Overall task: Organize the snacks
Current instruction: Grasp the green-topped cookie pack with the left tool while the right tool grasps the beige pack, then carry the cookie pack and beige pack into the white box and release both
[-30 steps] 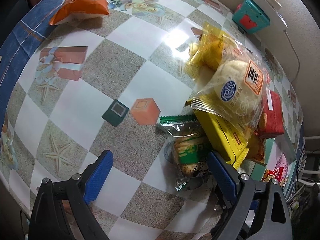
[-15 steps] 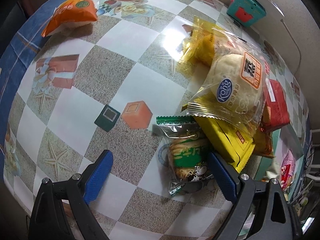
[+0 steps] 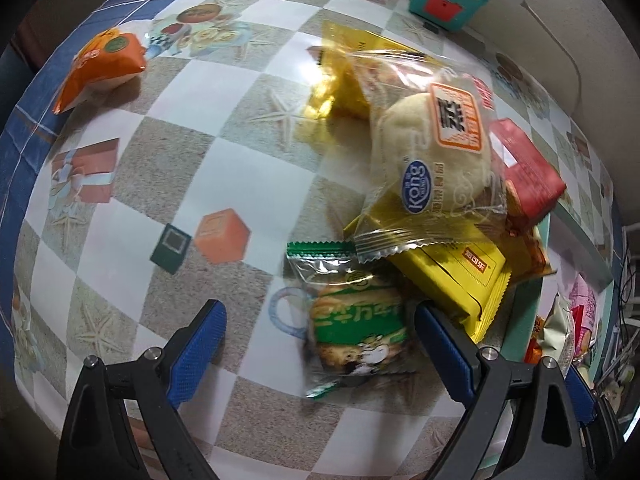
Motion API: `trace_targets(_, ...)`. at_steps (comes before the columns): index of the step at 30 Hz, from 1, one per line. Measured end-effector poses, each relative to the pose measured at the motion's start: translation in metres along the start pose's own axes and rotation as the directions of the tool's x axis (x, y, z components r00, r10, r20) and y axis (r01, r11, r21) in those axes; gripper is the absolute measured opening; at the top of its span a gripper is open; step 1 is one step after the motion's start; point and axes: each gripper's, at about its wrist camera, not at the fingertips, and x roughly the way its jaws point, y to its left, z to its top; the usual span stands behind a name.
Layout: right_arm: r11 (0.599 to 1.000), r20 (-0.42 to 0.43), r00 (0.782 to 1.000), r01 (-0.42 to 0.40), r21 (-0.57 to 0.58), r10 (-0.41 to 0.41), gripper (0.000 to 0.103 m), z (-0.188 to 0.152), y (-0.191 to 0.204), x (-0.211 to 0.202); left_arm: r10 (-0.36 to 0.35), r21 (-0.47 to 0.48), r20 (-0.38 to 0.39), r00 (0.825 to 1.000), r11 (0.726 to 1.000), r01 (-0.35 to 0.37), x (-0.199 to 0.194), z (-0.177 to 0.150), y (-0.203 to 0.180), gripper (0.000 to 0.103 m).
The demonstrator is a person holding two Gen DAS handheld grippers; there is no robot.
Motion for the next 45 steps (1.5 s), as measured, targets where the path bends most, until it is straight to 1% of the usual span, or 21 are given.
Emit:
trace_targets(3,1.0,0.002,1.0,-0.005,0.012,0.005,0.055,0.001,-0.004,-0.001,-0.012,0.004,0.007,1.0,1.0,0.012,0.002,0.001,-0.007,0.095)
trace_targets(6,1.0,0.001,1.0,-0.002,0.024,0.002,0.055,0.001,-0.008,-0.001,-0.001,0.023,0.012,1.0,1.0,0.001,0.006,-0.001,-0.019,0.095)
trace_targets(10,0.999,-0.001,1.0,-0.007,0.034,0.007,0.055,0.002,-0.01,0.0,0.073,0.059,0.036,0.997,0.995,-0.075,0.016,0.001,-0.03,0.095)
trace_targets(12,0.999,-0.001,1.0,-0.007,0.038,0.007,0.055,0.002,-0.011,0.0,0.106,0.064,0.034,0.994,0.992,-0.108,0.019,0.001,-0.034,0.095)
trace_targets(14,0.999,-0.002,1.0,-0.009,0.042,0.009,0.055,0.002,-0.012,0.0,0.12,0.055,0.029,0.992,0.991,-0.122,0.021,0.0,-0.033,0.095)
trace_targets(17,0.999,-0.003,1.0,-0.012,0.045,0.012,0.055,0.002,-0.012,0.0,0.124,0.039,0.03,0.992,0.991,-0.125,0.019,0.0,-0.023,0.095)
trace_targets(18,0.999,-0.003,1.0,-0.012,0.046,0.012,0.055,0.002,-0.012,0.0,0.125,0.033,0.035,0.992,0.991,-0.126,0.018,0.0,-0.021,0.092)
trace_targets(20,0.999,-0.003,1.0,-0.013,0.048,0.013,0.055,0.002,-0.012,0.0,0.132,0.036,0.05,0.99,0.99,-0.134,0.015,-0.001,-0.019,0.084)
trace_targets(22,0.999,-0.004,1.0,-0.013,0.052,0.013,0.055,0.002,-0.012,0.001,0.133,0.049,0.061,0.989,0.989,-0.136,0.013,-0.003,-0.02,0.071)
trace_targets(23,0.998,-0.005,1.0,-0.014,0.054,0.014,0.055,0.002,-0.013,0.001,0.127,0.052,0.063,0.99,0.99,-0.131,0.012,-0.004,-0.021,0.069)
trace_targets(25,0.998,-0.007,1.0,-0.015,0.06,0.016,0.055,0.002,-0.014,0.001,0.126,0.055,0.069,0.99,0.99,-0.13,0.01,-0.005,-0.02,0.061)
trace_targets(31,0.997,-0.006,1.0,-0.022,0.072,0.023,0.055,0.003,-0.018,0.001,0.118,0.06,0.076,0.99,0.991,-0.122,0.001,-0.011,-0.009,0.057)
trace_targets(33,0.997,-0.005,1.0,-0.024,0.077,0.024,0.055,0.003,-0.019,0.0,0.121,0.062,0.071,0.99,0.99,-0.125,-0.003,-0.013,-0.002,0.052)
trace_targets(36,0.996,-0.001,1.0,-0.028,0.084,0.028,0.055,0.003,-0.022,-0.001,0.097,0.027,0.057,0.994,0.995,-0.099,-0.007,-0.013,0.012,0.052)
trace_targets(38,0.996,0.001,1.0,-0.029,0.086,0.029,0.055,0.004,-0.024,-0.002,0.101,-0.003,0.061,0.993,0.995,-0.101,-0.008,-0.012,0.021,0.052)
trace_targets(40,0.995,0.004,0.999,-0.033,0.093,0.033,0.055,0.004,-0.026,-0.004,0.085,-0.056,0.066,0.994,0.995,-0.082,-0.012,-0.011,0.035,0.052)
trace_targets(45,0.993,0.016,0.999,-0.041,0.108,0.039,0.055,0.005,-0.031,-0.009,0.061,-0.126,0.107,0.992,0.991,-0.048,-0.029,-0.012,0.056,0.052)
